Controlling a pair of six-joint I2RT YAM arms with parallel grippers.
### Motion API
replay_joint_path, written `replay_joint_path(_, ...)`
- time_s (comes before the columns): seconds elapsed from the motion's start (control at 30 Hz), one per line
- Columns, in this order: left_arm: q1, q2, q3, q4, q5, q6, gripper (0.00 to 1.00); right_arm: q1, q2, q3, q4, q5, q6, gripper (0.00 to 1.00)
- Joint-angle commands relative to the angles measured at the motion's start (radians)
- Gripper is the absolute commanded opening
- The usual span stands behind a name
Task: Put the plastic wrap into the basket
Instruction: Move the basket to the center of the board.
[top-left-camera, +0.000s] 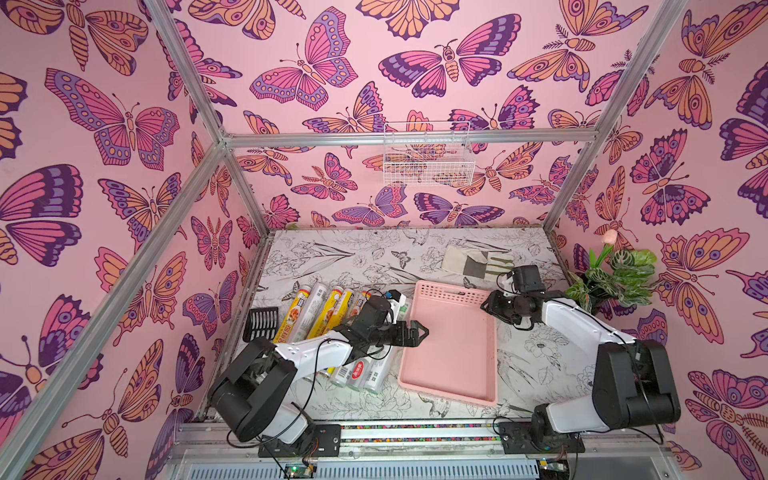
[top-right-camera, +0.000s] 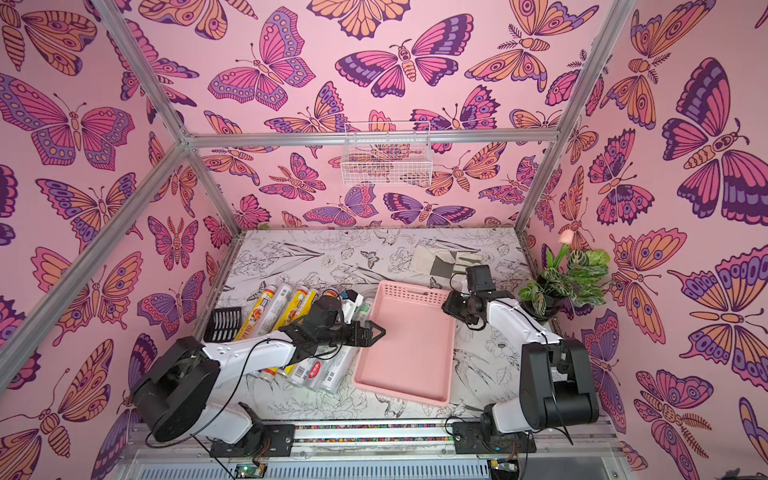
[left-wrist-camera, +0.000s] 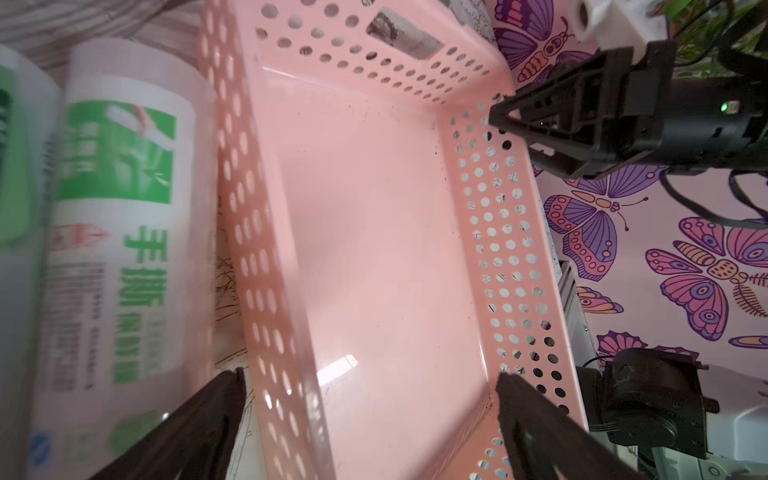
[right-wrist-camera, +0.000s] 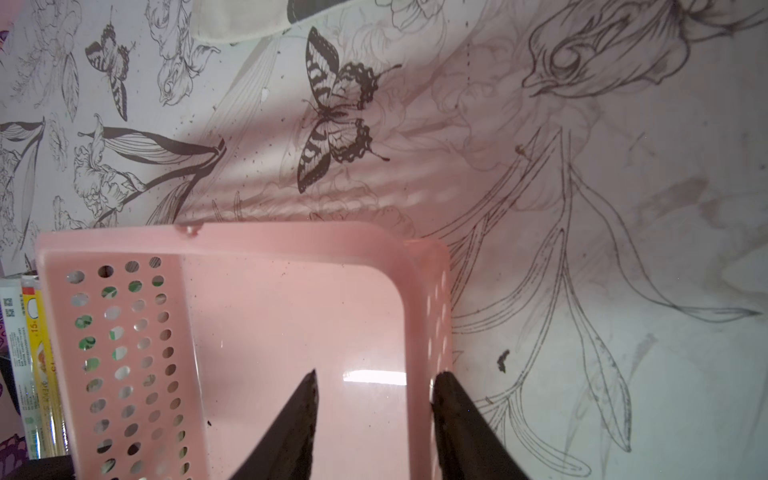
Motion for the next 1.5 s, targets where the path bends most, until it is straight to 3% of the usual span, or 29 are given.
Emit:
replay_joint_path(0.0, -0.025, 0.051, 0.063, -0.015, -0.006, -0.032, 1.0, 0.008, 0.048, 0.06, 0.011, -0.007, 0.001, 0.48)
replay_joint_path(0.4, -0.036, 0.296, 0.352, -0.038, -0.002, -0.062, 1.0, -0.019, 0.314, 0.39, -0.14, 0.033, -0.063, 0.48)
replay_joint_path(0.67, -0.021, 0.24, 0.314, -0.095, -0.077, -0.074, 1.0, -0.021, 0.314, 0.423, -0.186, 0.069, -0.096, 0.55)
replay_joint_path(1.0, -0.018, 0.027, 0.221, -0.27, -0.147, 0.041, 1.0, -0.022, 0.107, 0.355, -0.216, 0.206, -0.114, 0.64)
replay_joint_path(1.13, -0.018, -0.071, 0.17, -0.351, -0.239, 0.079, 1.0, -0.02, -0.032, 0.294, -0.171, 0.151, -0.108, 0.63)
replay_joint_path(1.3, -0.017, -0.187, 0.131, -0.498, -0.341, 0.148, 0.88, 0.031, -0.189, 0.176, -0.076, 0.042, -0.083, 0.59)
replay_joint_path(1.47, -0.017, -0.218, 0.131, -0.59, -0.336, 0.202, 0.66, 0.151, -0.236, 0.147, -0.081, 0.013, -0.108, 0.58)
